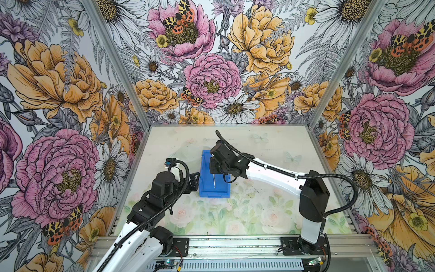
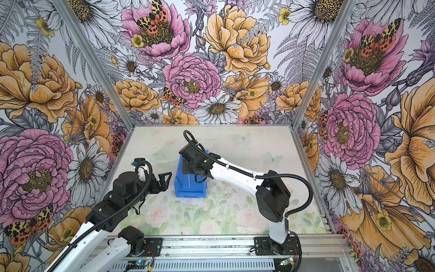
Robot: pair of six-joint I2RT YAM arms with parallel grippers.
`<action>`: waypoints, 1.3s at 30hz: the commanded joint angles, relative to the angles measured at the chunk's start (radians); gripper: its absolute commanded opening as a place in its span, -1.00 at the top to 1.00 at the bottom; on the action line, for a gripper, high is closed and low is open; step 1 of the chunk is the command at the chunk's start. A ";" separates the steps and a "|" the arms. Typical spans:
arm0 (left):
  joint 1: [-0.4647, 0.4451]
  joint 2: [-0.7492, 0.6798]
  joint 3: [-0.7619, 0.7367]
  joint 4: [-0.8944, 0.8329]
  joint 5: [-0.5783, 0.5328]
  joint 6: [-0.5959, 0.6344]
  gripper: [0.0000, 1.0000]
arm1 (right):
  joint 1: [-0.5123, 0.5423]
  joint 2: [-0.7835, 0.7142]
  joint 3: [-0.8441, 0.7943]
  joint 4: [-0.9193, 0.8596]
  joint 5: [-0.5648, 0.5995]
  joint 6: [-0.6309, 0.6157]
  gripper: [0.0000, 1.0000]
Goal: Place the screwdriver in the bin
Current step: 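Lift the screwdriver with the right gripper and carry it over the blue bin, then lower the screwdriver into the bin and open the right gripper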
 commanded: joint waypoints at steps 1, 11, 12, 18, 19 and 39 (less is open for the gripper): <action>0.004 -0.013 -0.013 -0.003 0.024 -0.021 -0.97 | -0.006 0.038 0.042 0.027 -0.004 0.001 1.00; -0.015 -0.027 -0.019 -0.002 0.005 -0.019 -0.97 | -0.025 0.149 0.047 0.035 0.014 -0.006 1.00; -0.020 -0.029 -0.021 -0.001 0.000 -0.018 -0.97 | -0.027 0.157 0.050 0.035 0.014 -0.009 1.00; -0.046 -0.029 -0.021 -0.003 -0.016 -0.013 -0.97 | -0.032 0.212 0.068 0.037 0.022 0.004 1.00; -0.048 -0.029 -0.021 -0.003 -0.018 -0.013 -0.97 | -0.033 0.224 0.077 0.037 0.020 0.010 1.00; -0.132 -0.053 -0.036 -0.004 -0.082 -0.017 -0.97 | -0.042 0.332 0.107 0.034 0.070 0.021 0.98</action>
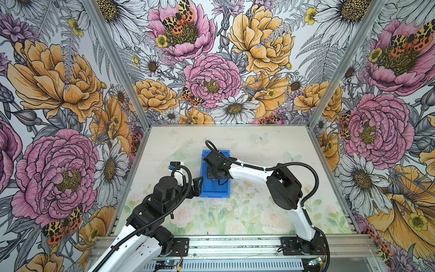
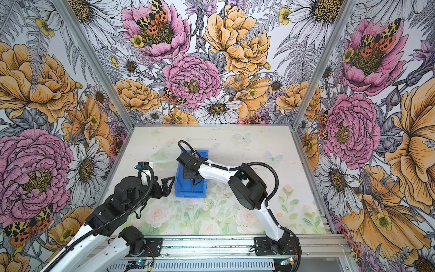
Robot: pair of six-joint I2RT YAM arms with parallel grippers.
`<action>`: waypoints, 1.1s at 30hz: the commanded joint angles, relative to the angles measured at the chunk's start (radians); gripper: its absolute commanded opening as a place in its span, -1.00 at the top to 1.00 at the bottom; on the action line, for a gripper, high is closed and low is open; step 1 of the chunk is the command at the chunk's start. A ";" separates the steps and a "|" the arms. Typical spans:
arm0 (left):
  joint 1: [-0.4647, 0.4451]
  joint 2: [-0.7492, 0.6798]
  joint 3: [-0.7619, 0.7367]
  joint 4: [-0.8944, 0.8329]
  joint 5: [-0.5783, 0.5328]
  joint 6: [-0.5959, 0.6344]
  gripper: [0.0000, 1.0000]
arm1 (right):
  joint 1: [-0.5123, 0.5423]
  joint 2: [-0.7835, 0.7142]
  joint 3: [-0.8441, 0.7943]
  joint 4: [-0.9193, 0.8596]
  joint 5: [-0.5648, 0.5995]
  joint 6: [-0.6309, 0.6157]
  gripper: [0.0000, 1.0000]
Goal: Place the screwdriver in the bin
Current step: 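Lower the screwdriver into the bin and open the right gripper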
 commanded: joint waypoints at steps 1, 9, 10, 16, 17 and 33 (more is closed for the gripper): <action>-0.007 -0.010 -0.008 0.001 -0.032 -0.016 -0.97 | -0.007 0.037 0.032 0.014 0.030 0.012 0.97; -0.008 -0.008 -0.009 0.007 -0.022 -0.018 -0.97 | -0.001 0.048 0.031 0.014 0.055 0.016 0.78; -0.008 -0.008 -0.011 0.007 -0.022 -0.016 -0.97 | 0.001 0.051 0.033 0.014 0.056 0.015 0.77; -0.008 -0.010 -0.015 0.014 -0.030 -0.015 -0.97 | 0.000 0.059 0.033 0.014 0.064 0.026 0.69; -0.008 -0.010 -0.016 0.015 -0.033 -0.015 -0.97 | 0.001 0.058 0.033 0.014 0.068 0.027 0.67; -0.007 0.017 -0.033 0.046 -0.014 -0.009 -0.97 | 0.009 -0.024 0.086 0.014 0.124 -0.048 0.08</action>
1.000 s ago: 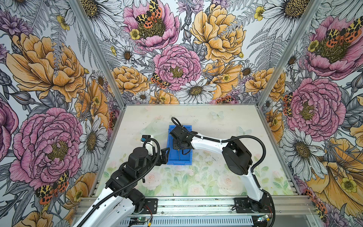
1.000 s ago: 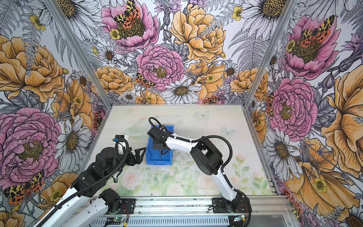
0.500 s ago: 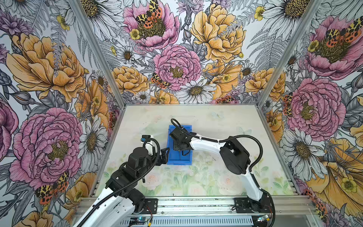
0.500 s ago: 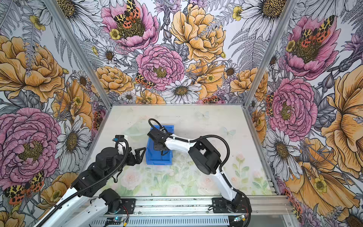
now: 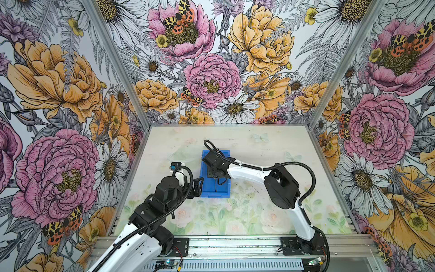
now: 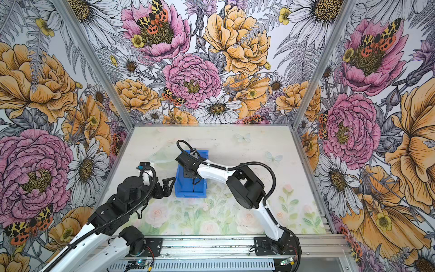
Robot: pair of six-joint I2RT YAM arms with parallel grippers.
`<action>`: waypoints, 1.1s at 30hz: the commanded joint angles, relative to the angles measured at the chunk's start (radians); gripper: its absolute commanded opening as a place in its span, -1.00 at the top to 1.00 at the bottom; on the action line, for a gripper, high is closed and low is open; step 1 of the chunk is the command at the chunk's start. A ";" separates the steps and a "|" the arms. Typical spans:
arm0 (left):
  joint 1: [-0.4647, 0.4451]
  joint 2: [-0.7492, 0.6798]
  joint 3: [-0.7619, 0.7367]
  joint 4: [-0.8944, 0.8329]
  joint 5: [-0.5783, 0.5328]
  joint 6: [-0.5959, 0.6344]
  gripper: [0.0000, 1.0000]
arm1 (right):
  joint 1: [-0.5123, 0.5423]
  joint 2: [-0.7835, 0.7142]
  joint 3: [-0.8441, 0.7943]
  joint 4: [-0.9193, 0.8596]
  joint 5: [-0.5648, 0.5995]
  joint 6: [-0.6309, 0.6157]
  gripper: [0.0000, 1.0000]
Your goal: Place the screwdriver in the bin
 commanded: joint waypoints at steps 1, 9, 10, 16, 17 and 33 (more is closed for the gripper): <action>-0.007 -0.001 -0.011 0.030 -0.003 -0.010 -0.97 | 0.007 -0.064 0.048 0.014 0.040 -0.033 0.04; -0.006 -0.007 -0.015 0.027 -0.012 -0.011 -0.97 | 0.006 -0.164 0.047 0.014 0.080 -0.131 -0.28; -0.006 -0.005 -0.015 0.026 -0.014 -0.011 -0.97 | 0.005 -0.171 0.047 0.014 0.081 -0.139 -0.29; -0.006 0.006 -0.008 0.018 -0.028 -0.010 -0.97 | 0.005 -0.183 0.063 0.014 0.057 -0.158 -0.29; -0.006 0.004 -0.006 0.011 -0.035 -0.010 -0.97 | 0.005 -0.187 0.063 0.014 0.055 -0.162 -0.29; 0.022 -0.028 -0.011 -0.004 -0.191 0.050 -0.97 | -0.005 -0.613 -0.346 0.017 0.179 -0.296 -0.74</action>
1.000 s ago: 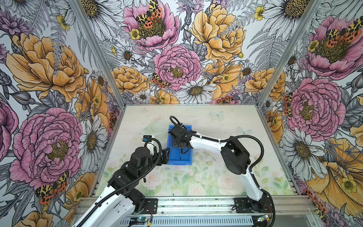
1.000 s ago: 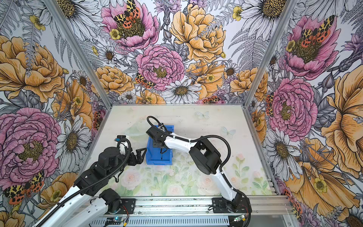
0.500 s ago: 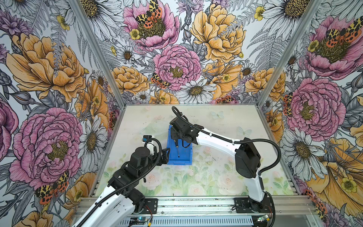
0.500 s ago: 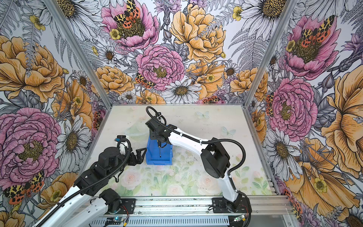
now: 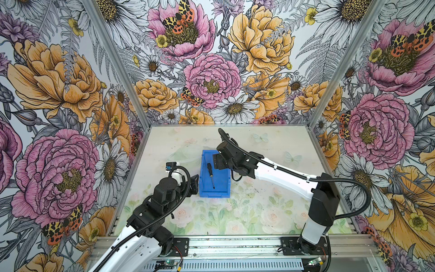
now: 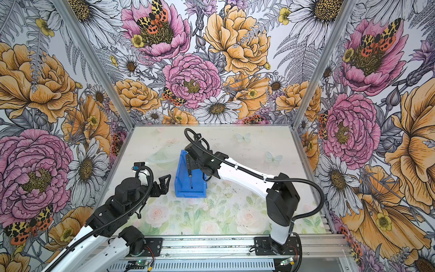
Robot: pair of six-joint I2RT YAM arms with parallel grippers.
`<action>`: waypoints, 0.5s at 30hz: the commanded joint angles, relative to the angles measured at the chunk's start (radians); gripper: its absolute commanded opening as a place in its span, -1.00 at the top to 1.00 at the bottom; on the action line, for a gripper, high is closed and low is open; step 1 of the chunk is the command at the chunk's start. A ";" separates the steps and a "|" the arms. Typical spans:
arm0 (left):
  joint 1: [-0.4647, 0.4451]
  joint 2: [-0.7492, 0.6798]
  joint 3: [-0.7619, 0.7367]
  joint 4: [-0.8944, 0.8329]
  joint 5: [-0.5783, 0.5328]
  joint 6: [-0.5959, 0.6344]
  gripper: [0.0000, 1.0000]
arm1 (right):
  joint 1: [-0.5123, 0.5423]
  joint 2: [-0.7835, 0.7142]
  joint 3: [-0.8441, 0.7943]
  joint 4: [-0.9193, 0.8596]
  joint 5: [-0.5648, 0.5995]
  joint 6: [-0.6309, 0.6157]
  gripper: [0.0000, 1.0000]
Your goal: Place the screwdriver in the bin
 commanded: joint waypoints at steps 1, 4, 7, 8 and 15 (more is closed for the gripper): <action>0.021 0.017 -0.008 0.004 -0.050 0.036 -0.97 | -0.010 -0.128 -0.124 -0.008 0.090 -0.053 -0.79; 0.050 0.049 0.001 0.017 -0.034 0.058 -0.97 | -0.024 -0.258 -0.255 -0.003 0.139 -0.092 -0.98; 0.086 0.061 0.003 0.035 -0.032 0.074 -0.97 | -0.054 -0.381 -0.374 0.005 0.177 -0.121 -0.99; 0.100 0.065 0.004 0.041 -0.033 0.076 -0.97 | -0.074 -0.429 -0.415 0.007 0.178 -0.126 -0.99; 0.239 0.080 -0.002 0.049 -0.021 0.074 -0.97 | -0.245 -0.765 -0.630 0.028 0.230 -0.162 -0.99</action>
